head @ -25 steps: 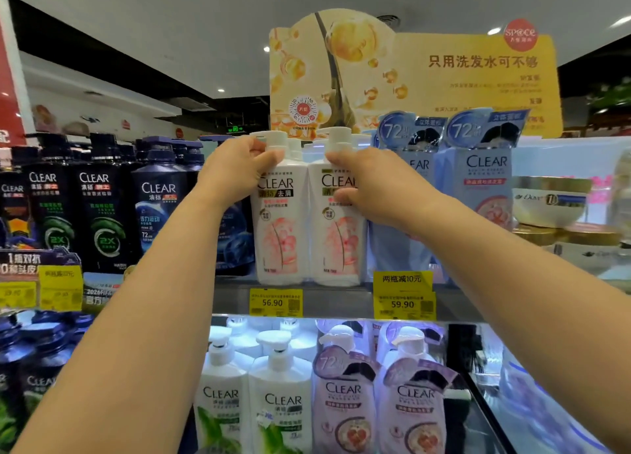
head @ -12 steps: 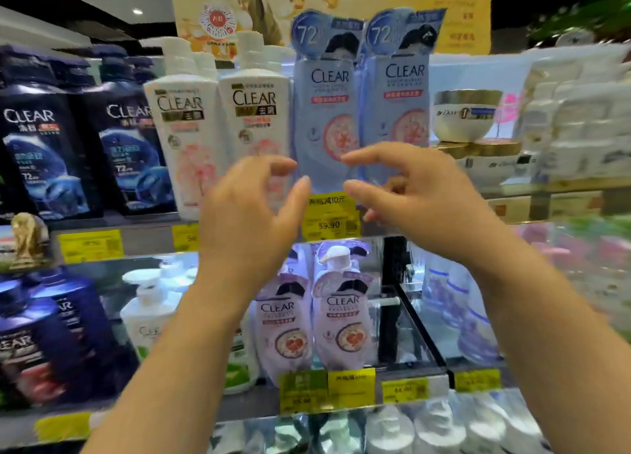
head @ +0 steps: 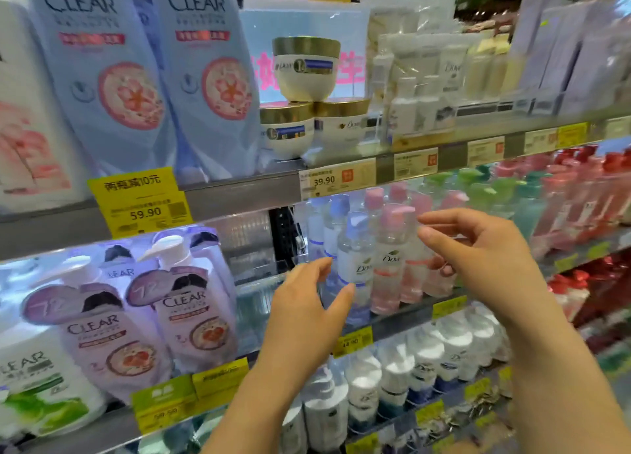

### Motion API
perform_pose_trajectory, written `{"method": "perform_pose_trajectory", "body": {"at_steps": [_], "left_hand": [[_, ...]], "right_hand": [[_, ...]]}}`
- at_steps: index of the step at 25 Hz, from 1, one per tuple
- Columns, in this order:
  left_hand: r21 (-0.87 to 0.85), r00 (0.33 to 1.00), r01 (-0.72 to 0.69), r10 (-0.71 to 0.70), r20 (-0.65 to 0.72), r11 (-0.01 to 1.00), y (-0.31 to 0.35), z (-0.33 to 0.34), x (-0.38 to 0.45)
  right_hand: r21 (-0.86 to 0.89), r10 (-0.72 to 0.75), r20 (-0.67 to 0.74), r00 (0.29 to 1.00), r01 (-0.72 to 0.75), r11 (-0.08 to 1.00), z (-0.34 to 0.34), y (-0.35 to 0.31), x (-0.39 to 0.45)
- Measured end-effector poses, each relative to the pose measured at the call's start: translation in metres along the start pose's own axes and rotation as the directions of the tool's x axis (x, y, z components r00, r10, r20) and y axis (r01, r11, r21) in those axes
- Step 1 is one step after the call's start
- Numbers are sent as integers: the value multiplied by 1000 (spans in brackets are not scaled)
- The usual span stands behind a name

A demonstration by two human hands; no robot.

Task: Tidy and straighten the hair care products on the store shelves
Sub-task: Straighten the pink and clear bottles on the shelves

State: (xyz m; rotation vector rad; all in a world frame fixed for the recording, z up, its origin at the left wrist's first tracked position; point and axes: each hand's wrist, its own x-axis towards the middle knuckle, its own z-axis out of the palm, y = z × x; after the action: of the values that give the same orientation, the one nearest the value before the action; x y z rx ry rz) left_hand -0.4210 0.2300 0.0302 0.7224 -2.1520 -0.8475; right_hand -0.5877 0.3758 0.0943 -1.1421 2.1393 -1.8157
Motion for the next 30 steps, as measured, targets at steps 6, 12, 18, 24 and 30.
{"method": "perform_pose_trajectory", "body": {"at_steps": [6, 12, 18, 24, 30], "left_hand": [[114, 958, -94, 121, -261, 989, 39, 53, 38], [327, 915, -247, 331, -232, 912, 75, 113, 63], [440, 963, -129, 218, -157, 889, 96, 172, 96], [591, 982, 90, 26, -185, 802, 112, 187, 135], [621, 989, 39, 56, -134, 783, 115, 181, 142]], "right_hand": [[-153, -21, -50, 999, 13, 988, -47, 40, 56], [-178, -107, -121, 987, 84, 980, -88, 72, 105], [-324, -69, 163, 984, 120, 938, -111, 102, 142], [-468, -207, 297, 932, 331, 819, -95, 114, 156], [-461, -247, 216, 945, 322, 827, -90, 114, 155]]}}
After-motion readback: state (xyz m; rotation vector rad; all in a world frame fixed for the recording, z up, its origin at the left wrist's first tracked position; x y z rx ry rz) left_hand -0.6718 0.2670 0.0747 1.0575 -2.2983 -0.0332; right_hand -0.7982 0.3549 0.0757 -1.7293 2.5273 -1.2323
